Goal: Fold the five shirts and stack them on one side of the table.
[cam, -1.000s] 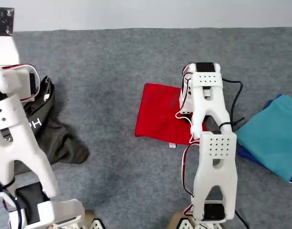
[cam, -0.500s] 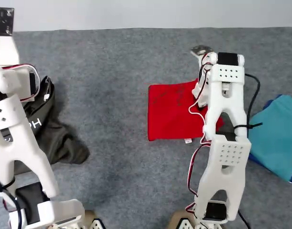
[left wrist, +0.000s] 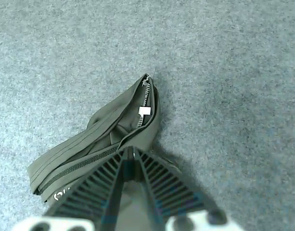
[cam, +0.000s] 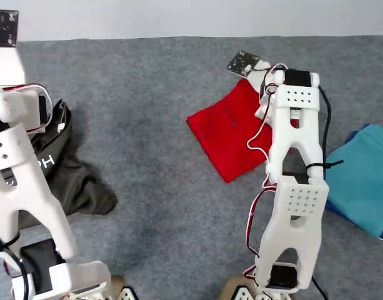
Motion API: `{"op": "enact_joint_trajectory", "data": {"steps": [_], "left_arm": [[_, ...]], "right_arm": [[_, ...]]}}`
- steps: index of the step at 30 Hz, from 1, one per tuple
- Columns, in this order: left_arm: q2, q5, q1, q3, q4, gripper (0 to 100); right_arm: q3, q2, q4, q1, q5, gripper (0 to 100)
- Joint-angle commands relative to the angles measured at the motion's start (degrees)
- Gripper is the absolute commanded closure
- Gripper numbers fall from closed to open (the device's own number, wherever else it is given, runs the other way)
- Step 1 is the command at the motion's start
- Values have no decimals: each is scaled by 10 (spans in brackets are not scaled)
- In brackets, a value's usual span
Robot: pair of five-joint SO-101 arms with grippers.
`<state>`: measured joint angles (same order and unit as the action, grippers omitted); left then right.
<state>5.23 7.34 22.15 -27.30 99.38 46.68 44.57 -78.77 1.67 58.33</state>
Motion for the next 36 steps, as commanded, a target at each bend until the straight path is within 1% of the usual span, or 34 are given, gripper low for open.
{"op": "enact_joint_trajectory", "data": {"steps": [1,4,7,9,13,18,20,24,27,29,31,36], "left_arm": [[22,4,4,-2,11,994],[22,4,4,-2,11,994],[22,4,4,-2,11,994],[22,4,4,-2,11,994],[22,4,4,-2,11,994],[22,5,4,-2,11,994],[22,5,4,-2,11,994],[22,5,4,-2,11,994],[20,5,4,-2,11,994],[18,5,4,-2,11,994],[18,5,4,-2,11,994],[18,5,4,-2,11,994]], "right_arm": [[4,1,51,6,25,988],[7,17,74,5,24,984],[7,22,74,7,11,918],[10,21,80,8,-54,854],[62,21,85,13,-230,760],[124,20,73,13,-406,753],[151,20,29,11,-462,753],[216,20,-109,1,-597,753],[258,24,-201,-14,-676,753],[267,26,-235,-29,-716,753],[266,26,-240,-42,-760,753],[260,26,-236,-69,-844,751]]}}
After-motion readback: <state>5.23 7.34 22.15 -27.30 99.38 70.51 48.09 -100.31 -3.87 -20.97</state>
